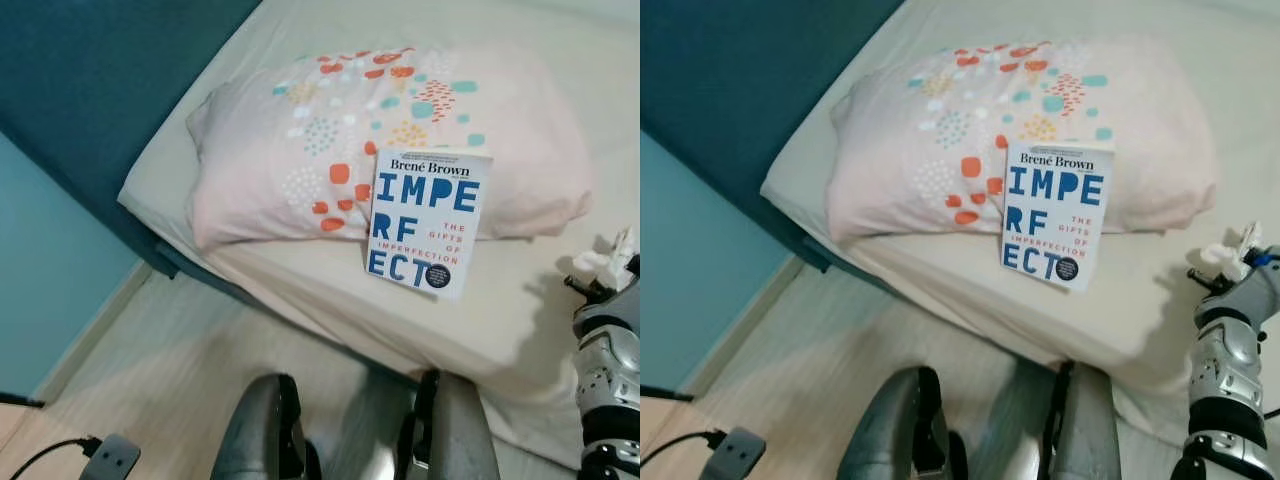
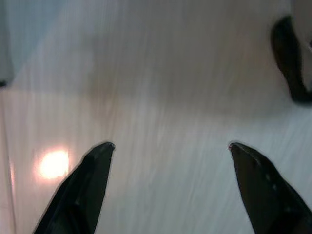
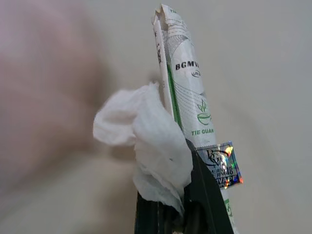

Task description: Clean up the room

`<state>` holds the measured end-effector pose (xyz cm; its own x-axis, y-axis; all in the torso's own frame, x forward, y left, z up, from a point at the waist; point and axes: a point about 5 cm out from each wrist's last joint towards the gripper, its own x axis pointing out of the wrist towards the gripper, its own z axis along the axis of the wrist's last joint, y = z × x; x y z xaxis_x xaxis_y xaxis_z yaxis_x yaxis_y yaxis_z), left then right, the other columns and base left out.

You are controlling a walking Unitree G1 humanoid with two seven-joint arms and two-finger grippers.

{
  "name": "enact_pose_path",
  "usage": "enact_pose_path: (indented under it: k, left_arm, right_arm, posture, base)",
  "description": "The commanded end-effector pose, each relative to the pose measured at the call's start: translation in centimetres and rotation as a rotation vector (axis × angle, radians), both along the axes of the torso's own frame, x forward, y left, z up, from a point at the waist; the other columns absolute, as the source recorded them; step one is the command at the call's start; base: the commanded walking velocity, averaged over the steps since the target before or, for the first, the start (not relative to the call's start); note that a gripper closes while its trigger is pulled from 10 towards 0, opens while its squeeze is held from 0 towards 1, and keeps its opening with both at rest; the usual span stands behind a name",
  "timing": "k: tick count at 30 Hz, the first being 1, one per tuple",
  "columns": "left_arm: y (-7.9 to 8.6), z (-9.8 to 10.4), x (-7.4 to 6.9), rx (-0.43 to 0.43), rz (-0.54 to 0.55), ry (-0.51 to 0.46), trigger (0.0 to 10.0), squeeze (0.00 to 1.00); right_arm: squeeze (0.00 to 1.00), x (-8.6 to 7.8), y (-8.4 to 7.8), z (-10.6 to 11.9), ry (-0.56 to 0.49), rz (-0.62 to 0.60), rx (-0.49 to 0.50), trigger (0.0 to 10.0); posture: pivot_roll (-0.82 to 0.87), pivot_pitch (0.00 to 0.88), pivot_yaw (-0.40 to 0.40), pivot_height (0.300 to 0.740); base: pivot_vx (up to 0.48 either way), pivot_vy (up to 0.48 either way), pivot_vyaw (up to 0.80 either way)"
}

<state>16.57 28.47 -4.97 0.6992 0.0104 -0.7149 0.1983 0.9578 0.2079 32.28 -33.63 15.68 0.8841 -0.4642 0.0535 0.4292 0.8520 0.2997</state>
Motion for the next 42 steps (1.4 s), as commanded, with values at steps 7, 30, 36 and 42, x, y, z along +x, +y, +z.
enact_pose_path:
  k: [7,30,36,42]
  left_arm:
    - [0.4,0.3,2.6,-0.015,0.27,-0.017,10.0,0.0]
    - [-2.6,-1.6,2.1,0.004,0.299,0.091,10.0,0.0]
    - [-3.2,-2.3,1.0,0.003,0.279,0.14,10.0,0.0]
    - [-3.7,-2.8,0.5,-0.002,0.272,0.164,10.0,0.0]
  right_arm:
    - [0.0,2.0,2.4,4.7,-0.168,0.116,-0.069,0.0]
    - [0.0,3.2,12.5,-3.7,0.12,0.456,-0.095,0.0]
    - [0.0,2.4,14.2,-6.1,0.201,0.516,-0.094,0.0]
    - [0.0,2.0,14.8,-7.3,0.248,0.542,-0.115,0.0]
  posture:
    - [0.13,0.06,0.02,0.614]
    - [0.11,0.0,-0.026,0.708]
    - [0.1,0.0,-0.029,0.728]
    - [0.1,0.0,-0.038,0.74]
  base:
    - [-0.035,0.0,0.0]
    - [-0.145,0.0,0.0]
    - [0.0,0.0,0.0]
    - [0.0,0.0,0.0]
